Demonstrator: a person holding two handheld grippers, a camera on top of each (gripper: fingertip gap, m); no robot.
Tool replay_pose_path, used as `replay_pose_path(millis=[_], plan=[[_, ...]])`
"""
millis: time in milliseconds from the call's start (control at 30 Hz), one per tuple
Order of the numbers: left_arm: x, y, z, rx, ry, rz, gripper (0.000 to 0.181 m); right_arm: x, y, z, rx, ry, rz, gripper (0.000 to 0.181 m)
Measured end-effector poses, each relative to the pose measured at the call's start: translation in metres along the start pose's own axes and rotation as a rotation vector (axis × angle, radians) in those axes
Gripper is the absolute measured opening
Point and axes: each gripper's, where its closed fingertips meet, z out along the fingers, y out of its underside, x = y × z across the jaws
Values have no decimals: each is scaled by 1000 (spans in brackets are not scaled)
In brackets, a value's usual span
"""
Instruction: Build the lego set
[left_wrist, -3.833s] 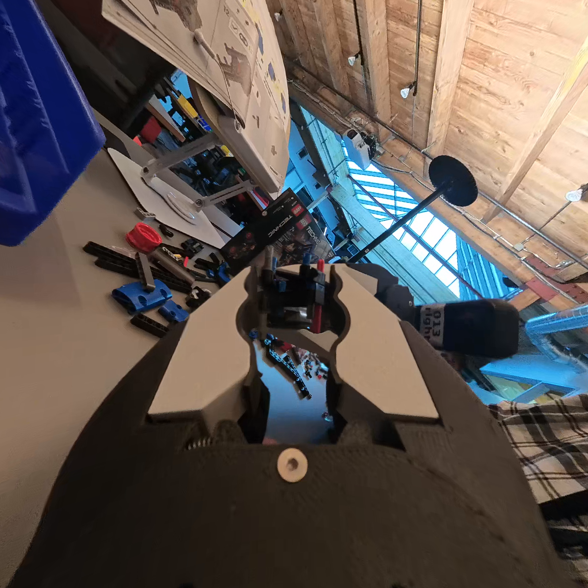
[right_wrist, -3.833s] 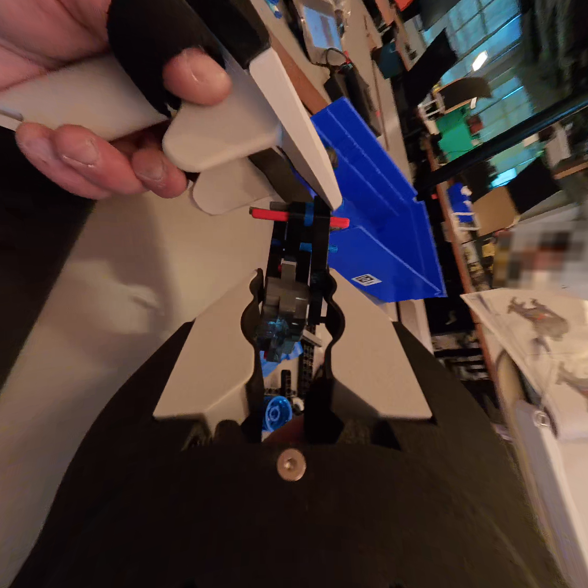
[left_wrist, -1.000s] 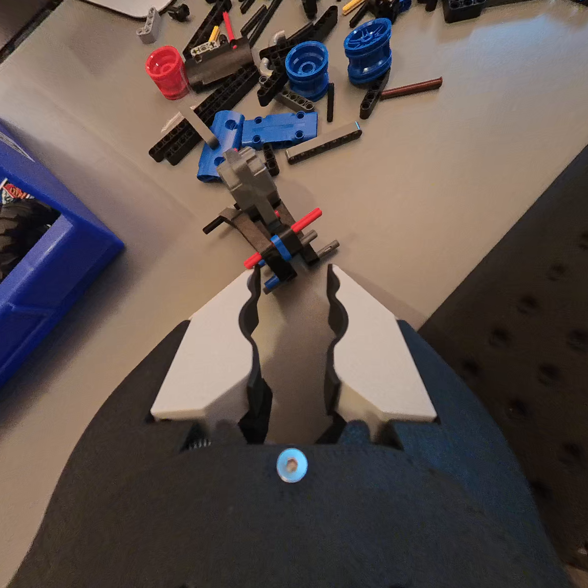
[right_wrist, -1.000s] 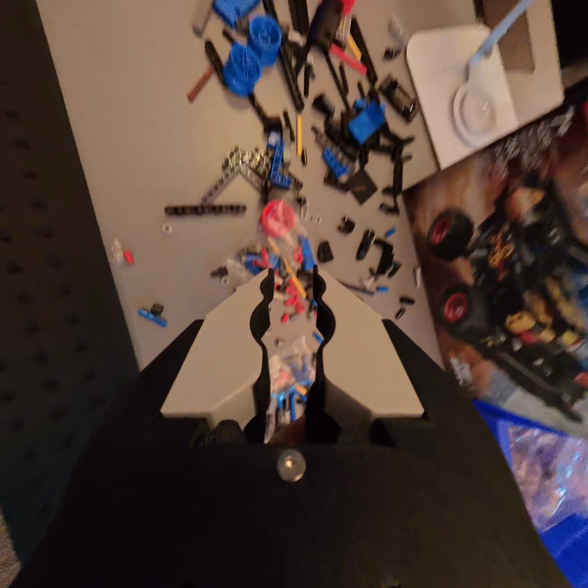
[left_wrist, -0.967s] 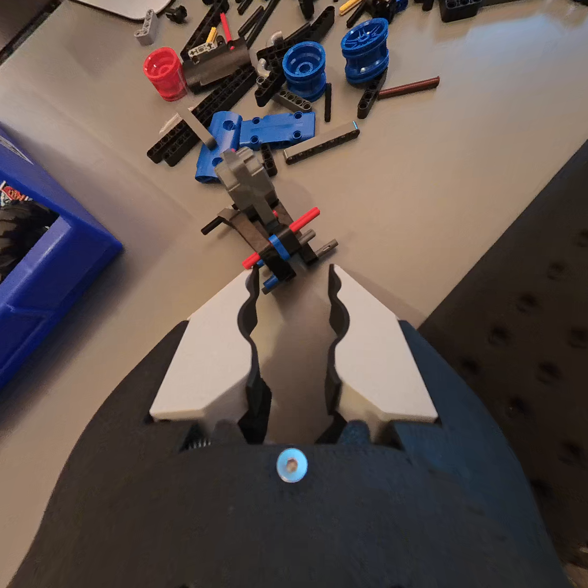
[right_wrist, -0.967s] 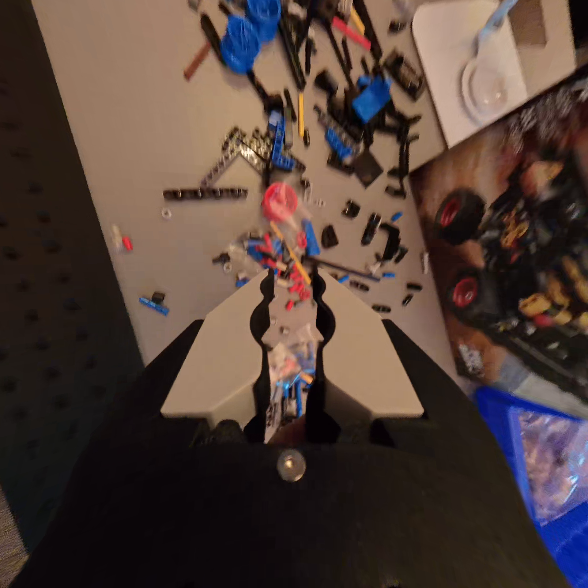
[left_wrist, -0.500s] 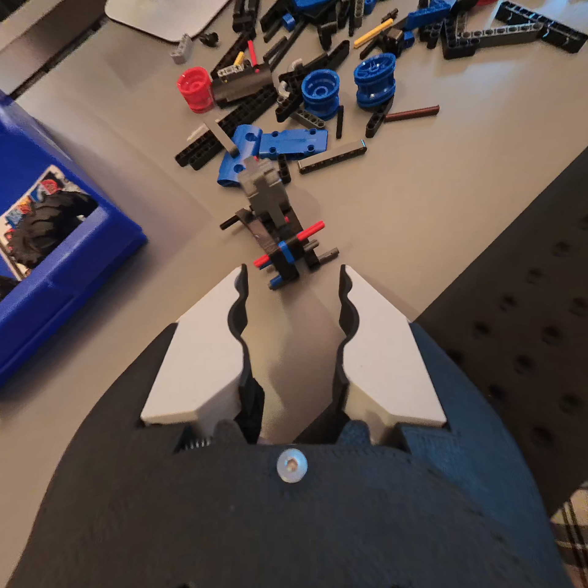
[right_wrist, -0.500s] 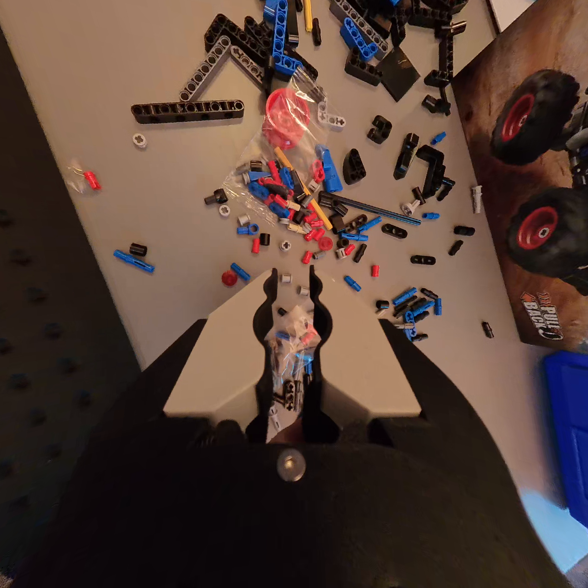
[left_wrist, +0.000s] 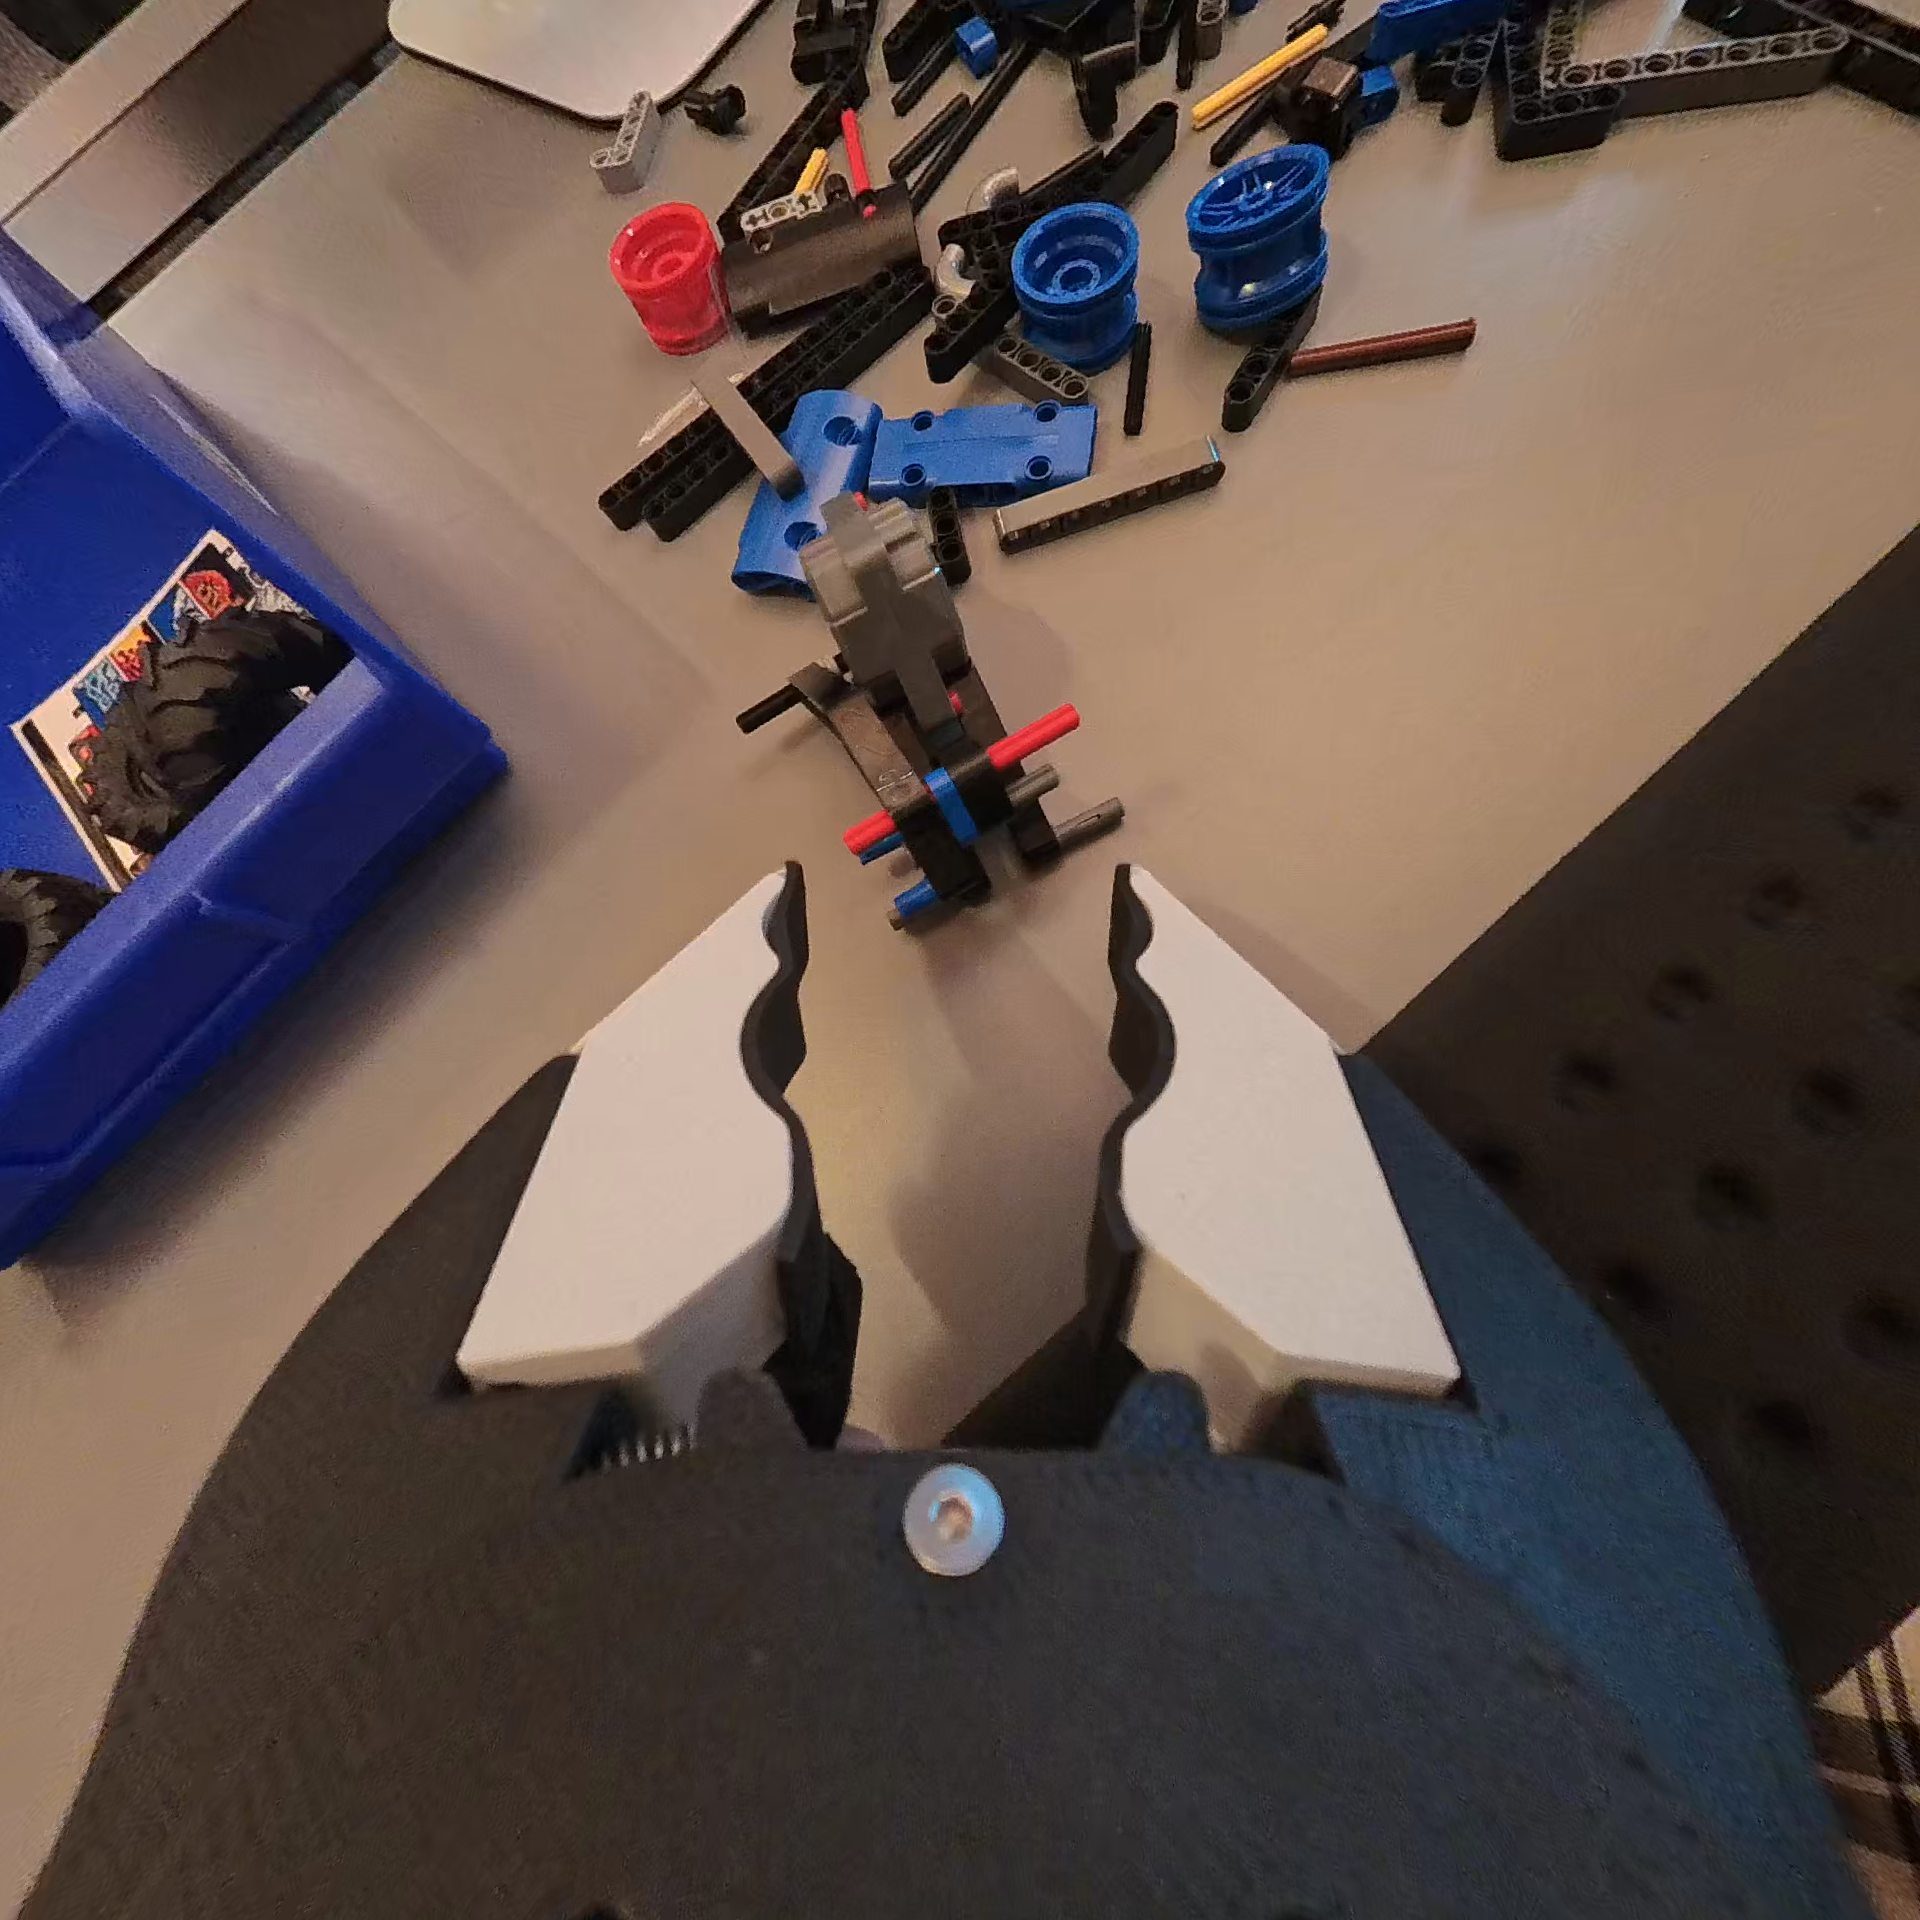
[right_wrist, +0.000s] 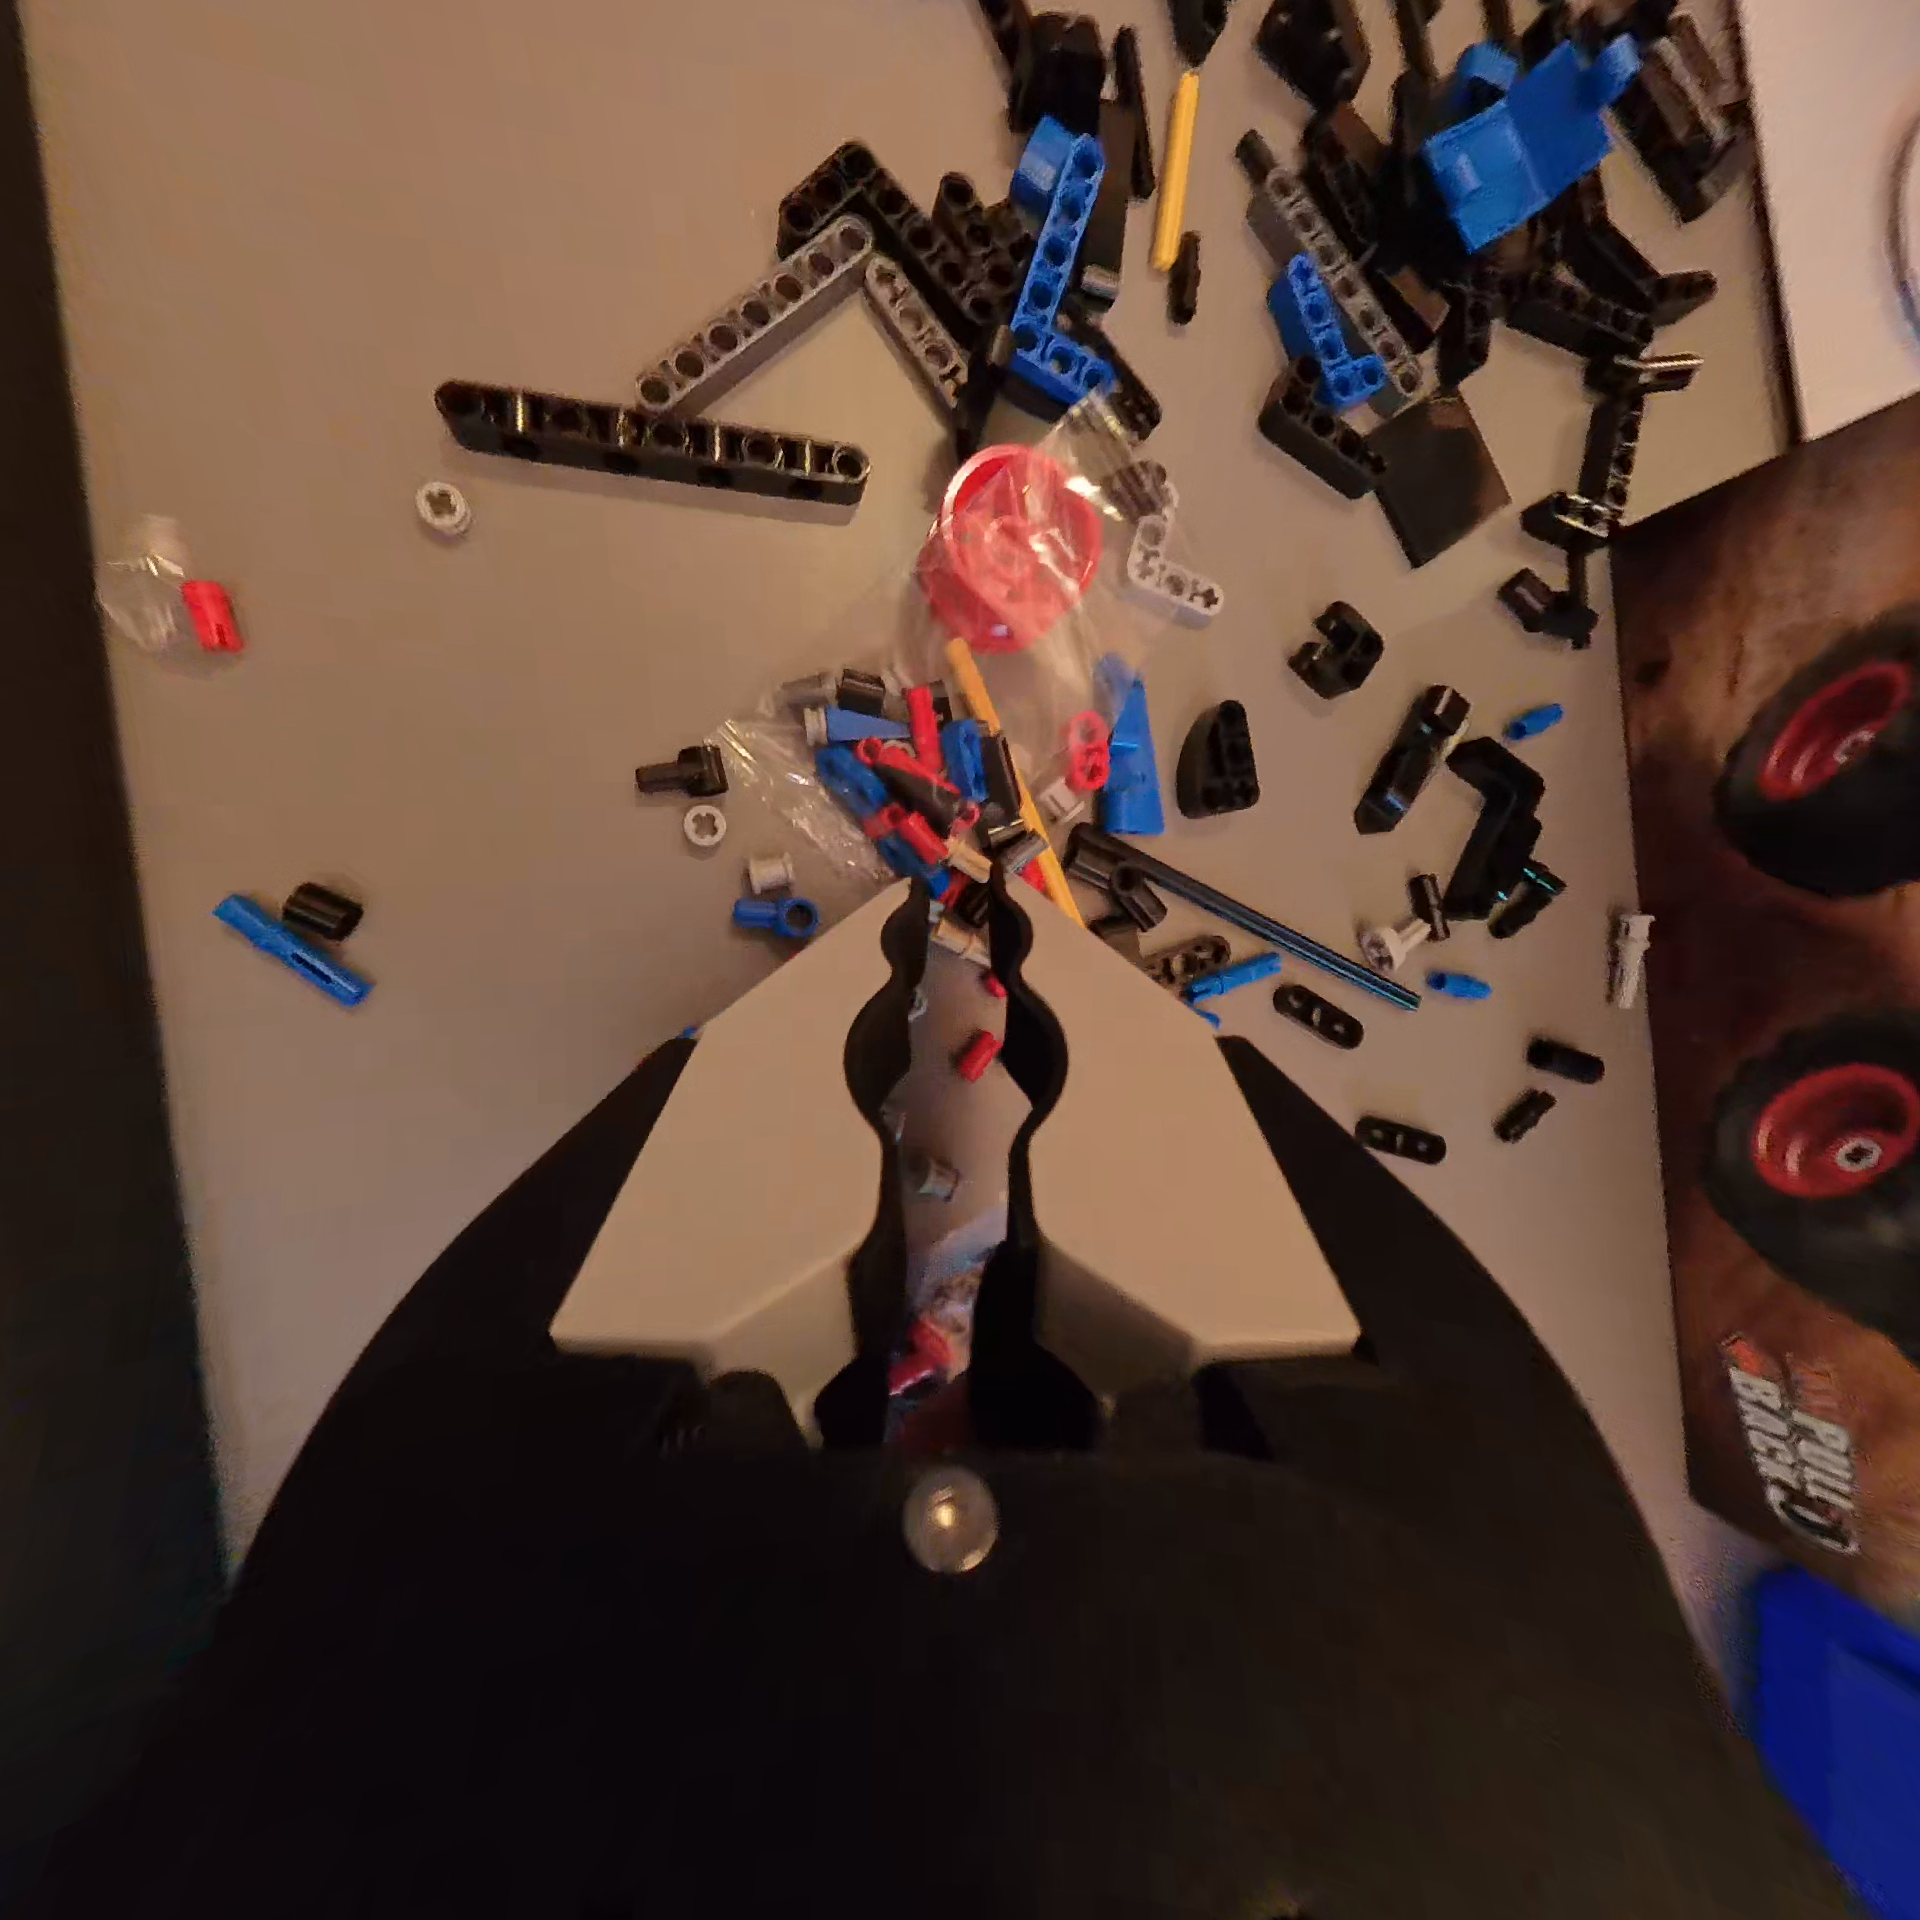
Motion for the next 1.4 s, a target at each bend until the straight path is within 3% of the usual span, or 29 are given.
replay_pose_path(millis=[400,467,733,833,933,1000,1133,1300,1400], plan=[[1,4,6,-18,4,12,57,-10,-2,4,9,-97,-43,10],[1,4,7,-16,5,8,57,-9,-1,6,4,-91,-37,3],[-4,3,1,9,-18,-15,60,-9,-1,-4,24,-81,5,2],[-14,-11,-10,70,-91,-7,62,-6,-6,-12,48,-53,23,2],[-14,-57,-36,247,-199,76,54,-9,-23,-22,127,-45,61,2],[12,-94,-44,361,-163,141,47,-12,-41,-27,205,-54,95,1],[98,-143,-17,455,134,206,42,-27,-82,-30,342,-105,99,2],[168,-161,40,406,344,302,35,-44,-112,-14,395,-171,47,1],[174,-164,58,377,323,339,29,-50,-121,-9,421,-202,34,2]])
